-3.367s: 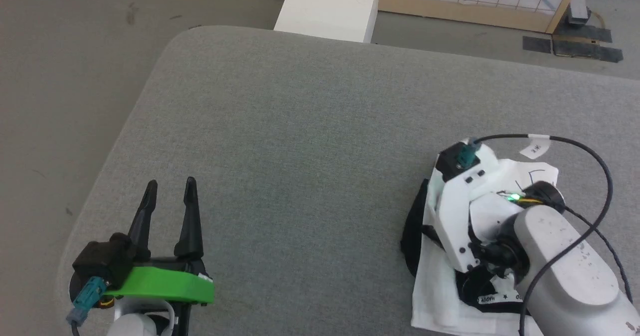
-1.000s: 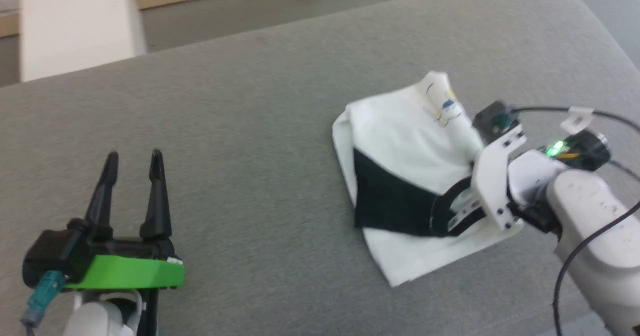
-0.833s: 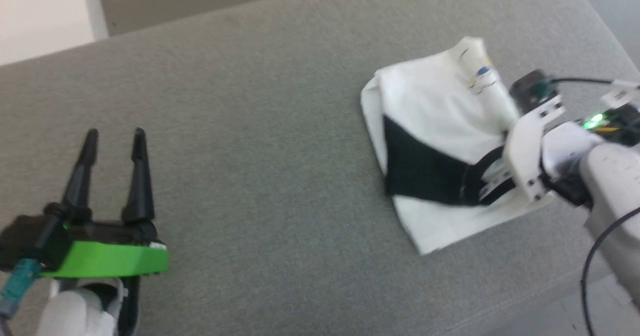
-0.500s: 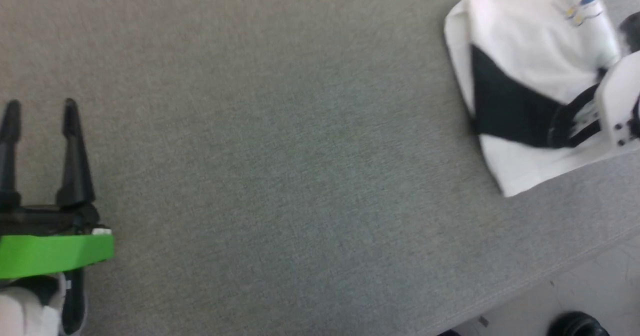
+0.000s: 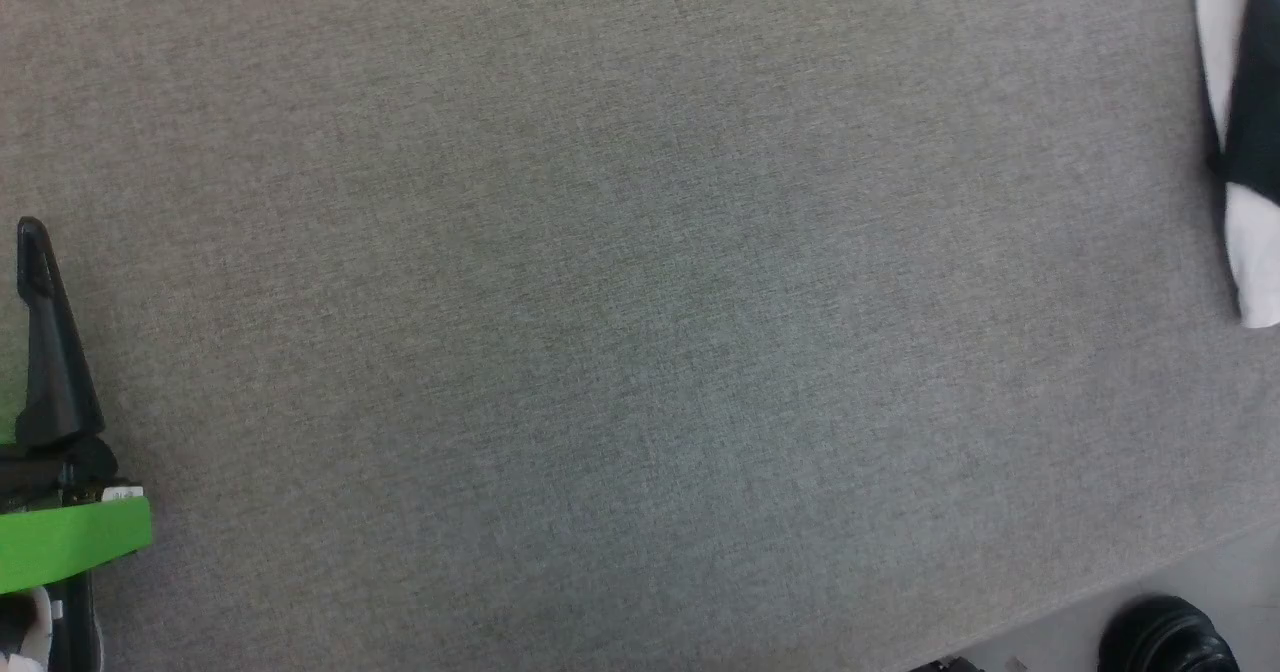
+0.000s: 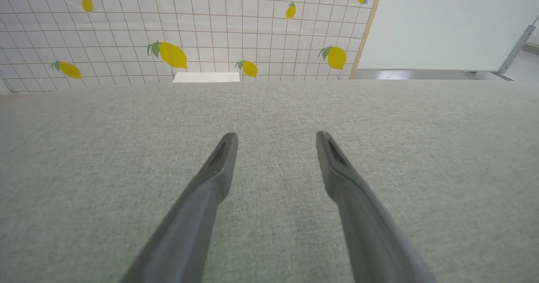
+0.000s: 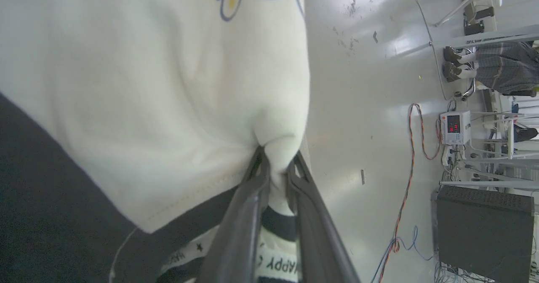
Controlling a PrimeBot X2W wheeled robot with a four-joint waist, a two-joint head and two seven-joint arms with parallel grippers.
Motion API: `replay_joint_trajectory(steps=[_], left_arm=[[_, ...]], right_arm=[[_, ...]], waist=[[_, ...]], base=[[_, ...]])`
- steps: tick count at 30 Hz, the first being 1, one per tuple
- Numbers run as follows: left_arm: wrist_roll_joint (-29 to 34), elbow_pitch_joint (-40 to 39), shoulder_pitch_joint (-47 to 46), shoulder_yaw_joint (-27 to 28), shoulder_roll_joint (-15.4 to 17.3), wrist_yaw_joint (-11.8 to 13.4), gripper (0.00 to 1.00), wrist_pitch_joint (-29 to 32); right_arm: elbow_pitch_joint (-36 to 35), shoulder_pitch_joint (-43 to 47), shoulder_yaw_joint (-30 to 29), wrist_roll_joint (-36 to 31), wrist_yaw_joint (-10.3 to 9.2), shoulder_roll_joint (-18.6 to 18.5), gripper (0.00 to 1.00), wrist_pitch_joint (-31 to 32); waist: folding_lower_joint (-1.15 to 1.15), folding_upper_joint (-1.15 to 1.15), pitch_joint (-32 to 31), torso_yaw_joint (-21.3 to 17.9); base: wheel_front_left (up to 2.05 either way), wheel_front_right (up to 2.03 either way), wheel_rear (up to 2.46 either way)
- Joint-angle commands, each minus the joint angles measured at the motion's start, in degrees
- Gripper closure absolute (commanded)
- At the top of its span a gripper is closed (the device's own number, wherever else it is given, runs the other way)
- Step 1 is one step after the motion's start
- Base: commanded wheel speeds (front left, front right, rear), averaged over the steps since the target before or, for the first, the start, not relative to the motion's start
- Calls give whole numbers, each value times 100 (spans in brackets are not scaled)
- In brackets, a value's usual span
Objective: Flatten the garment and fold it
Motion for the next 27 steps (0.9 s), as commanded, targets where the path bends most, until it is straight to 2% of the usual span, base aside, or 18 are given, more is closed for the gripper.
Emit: replay_joint_trajectory(steps=[1, 2, 6, 10, 14, 18, 21, 27], left_arm=[[-67, -28, 44, 13, 45, 28, 0, 15], [-70, -31, 46, 11, 46, 31, 0, 18], [-73, -14, 49, -4, 58, 41, 0, 19], [-81, 81, 43, -44, 35, 45, 0, -41], [-101, 267, 50, -114, -47, 51, 0, -172], [-121, 508, 37, -202, -156, 58, 0, -346], [-135, 693, -10, -267, -255, 73, 0, -474], [-123, 1099, -96, -446, -508, 106, 0, -676]], right_arm=[[-63, 75, -203, -120, -12, 48, 55, 34], [-109, 96, -307, -197, -12, 85, 0, 23], [-369, 181, -647, -499, -12, 225, 0, -14], [-702, 219, -726, -656, -12, 320, 0, -268], [-1111, 153, -472, -545, -12, 417, 0, -724], [-1610, -29, 38, -305, -12, 555, 0, -1287], [-1992, -184, 281, -182, -12, 795, 0, -1807], [-2454, -152, 340, 537, -12, 1627, 0, -2887]], waist=[[-1, 0, 1, 7], [-1, 0, -1, 4], [-1, 0, -46, -27], [-1, 0, -214, -39], [-1, 0, -543, -18], [-1, 0, -966, 59], [-1, 0, -1312, 158], [-1, 0, -2066, 581]], base=[[0, 0, 0], [0, 0, 0], [0, 0, 0], [0, 0, 0], [0, 0, 0], [0, 0, 0], [0, 0, 0], [0, 0, 0]])
